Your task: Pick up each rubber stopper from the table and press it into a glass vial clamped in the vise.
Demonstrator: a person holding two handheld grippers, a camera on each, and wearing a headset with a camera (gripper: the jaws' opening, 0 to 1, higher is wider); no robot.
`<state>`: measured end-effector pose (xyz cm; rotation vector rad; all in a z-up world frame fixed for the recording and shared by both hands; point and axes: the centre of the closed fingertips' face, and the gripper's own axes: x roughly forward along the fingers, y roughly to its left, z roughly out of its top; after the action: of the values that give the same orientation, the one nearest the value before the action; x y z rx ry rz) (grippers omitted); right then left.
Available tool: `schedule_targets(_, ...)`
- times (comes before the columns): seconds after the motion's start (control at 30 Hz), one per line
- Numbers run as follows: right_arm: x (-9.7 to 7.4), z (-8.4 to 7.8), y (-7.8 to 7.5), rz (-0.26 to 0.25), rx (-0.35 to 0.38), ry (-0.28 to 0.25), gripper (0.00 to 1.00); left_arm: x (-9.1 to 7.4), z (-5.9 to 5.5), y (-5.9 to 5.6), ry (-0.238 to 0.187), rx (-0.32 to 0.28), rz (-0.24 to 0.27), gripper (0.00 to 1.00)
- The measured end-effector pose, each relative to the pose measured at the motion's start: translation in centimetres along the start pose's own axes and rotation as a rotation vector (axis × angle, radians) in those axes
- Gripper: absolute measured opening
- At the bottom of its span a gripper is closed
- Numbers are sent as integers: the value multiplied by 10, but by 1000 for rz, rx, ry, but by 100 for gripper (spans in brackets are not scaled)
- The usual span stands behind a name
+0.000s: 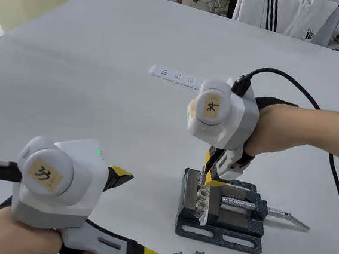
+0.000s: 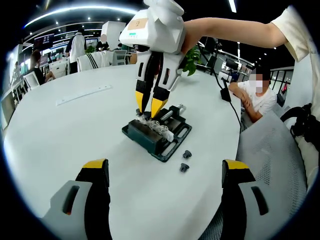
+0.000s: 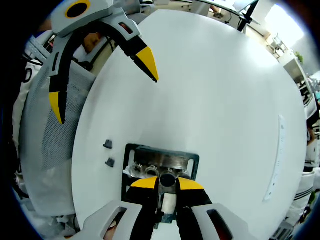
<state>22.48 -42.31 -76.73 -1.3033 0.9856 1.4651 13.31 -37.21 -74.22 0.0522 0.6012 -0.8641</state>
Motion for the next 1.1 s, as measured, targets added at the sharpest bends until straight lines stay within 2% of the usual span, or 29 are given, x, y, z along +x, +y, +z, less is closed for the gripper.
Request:
schedule_targets(0.13,-4,0,-4,-21,0,-8,15,0,0,-1,1,0,0,93)
schedule_targets(0.23,-8,2,-2,-8,18,-30,14,0,0,-1,1,2,-1,93)
schedule_targets(0.43,-12,1,1,10,22,-48,19,0,1,0,-2,4,0,93)
schedule_targets(0.63,-16,-2,4,26,28,-68,16,-1,2,0,-6,5,4,93)
schedule_targets(0.77,-17,-2,-1,35,31,-88,9,-3,1,1,-5,4,4,93)
schedule_targets(0.97,-16,-2,1,47,49,-108,1,-4,0,2,-5,1,6,93)
schedule_targets(1.1,-13,-1,2,50,68,-114,0,-4,-1,2,-4,-1,5,93)
